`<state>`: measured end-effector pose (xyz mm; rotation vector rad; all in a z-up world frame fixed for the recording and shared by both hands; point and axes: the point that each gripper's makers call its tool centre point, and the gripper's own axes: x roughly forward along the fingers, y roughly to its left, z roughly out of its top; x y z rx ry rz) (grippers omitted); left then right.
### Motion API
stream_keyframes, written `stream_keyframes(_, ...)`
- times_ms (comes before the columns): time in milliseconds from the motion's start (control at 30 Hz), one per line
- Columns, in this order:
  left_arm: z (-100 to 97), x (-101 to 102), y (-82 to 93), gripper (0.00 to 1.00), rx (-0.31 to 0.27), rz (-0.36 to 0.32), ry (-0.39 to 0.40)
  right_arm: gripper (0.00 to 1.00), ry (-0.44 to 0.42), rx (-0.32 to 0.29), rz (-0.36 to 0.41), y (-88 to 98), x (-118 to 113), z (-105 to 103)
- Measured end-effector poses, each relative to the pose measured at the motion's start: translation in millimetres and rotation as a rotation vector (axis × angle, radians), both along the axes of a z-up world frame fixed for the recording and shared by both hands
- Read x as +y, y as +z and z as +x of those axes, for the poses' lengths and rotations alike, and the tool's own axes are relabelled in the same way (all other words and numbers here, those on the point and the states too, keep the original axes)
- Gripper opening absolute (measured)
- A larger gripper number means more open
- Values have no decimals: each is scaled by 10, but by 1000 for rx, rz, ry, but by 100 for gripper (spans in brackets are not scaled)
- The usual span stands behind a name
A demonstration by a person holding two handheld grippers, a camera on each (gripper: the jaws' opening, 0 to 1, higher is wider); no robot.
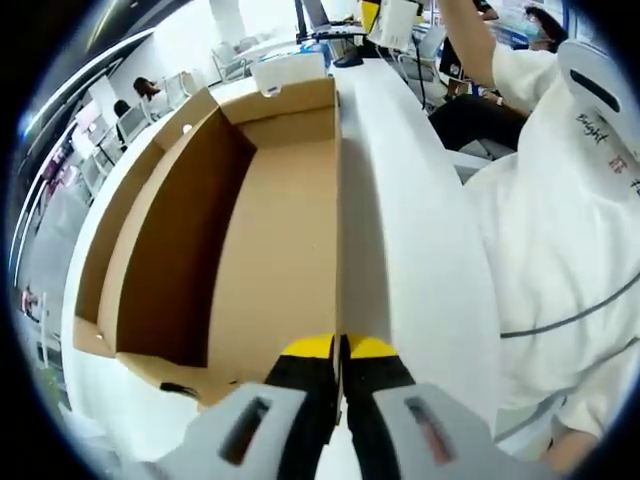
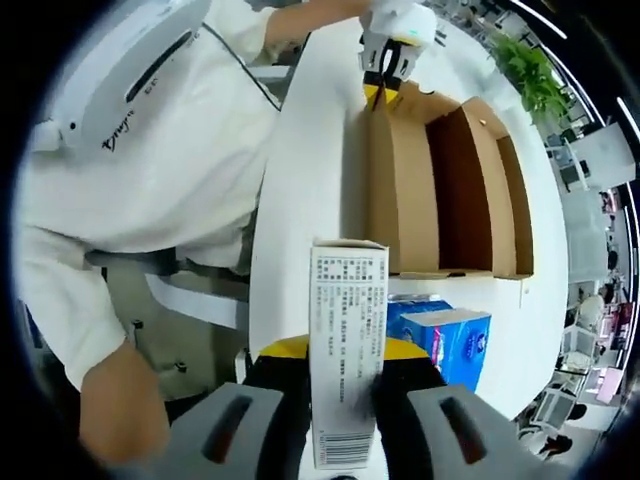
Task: Operate the shoe box by opening the lid, removing the specified soft item, and placing it in the target area until the item is outside and the box remains undamaged.
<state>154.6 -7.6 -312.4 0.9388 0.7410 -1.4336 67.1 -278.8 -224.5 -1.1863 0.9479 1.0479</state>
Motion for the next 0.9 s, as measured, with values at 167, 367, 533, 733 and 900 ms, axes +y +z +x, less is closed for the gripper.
stream_keyframes(167,-1,-2,2,1,5,4,0,21,-9,5,-5,-163,-44,-79)
stream_keyframes(367,0,-3,4,1,2,2,1,21,-18,-128,116,-330,-5,-127)
stream_keyframes(533,1,0,2,1,4,6,3,21,-71,-117,119,-423,-82,-138)
stream_keyframes(733,-40,-6,1,1,-2,3,2,21,-16,-193,63,-426,-171,-33)
stream_keyframes(900,-59,-4,3,1,1,2,1,21,-38,-165,128,-576,-69,-38)
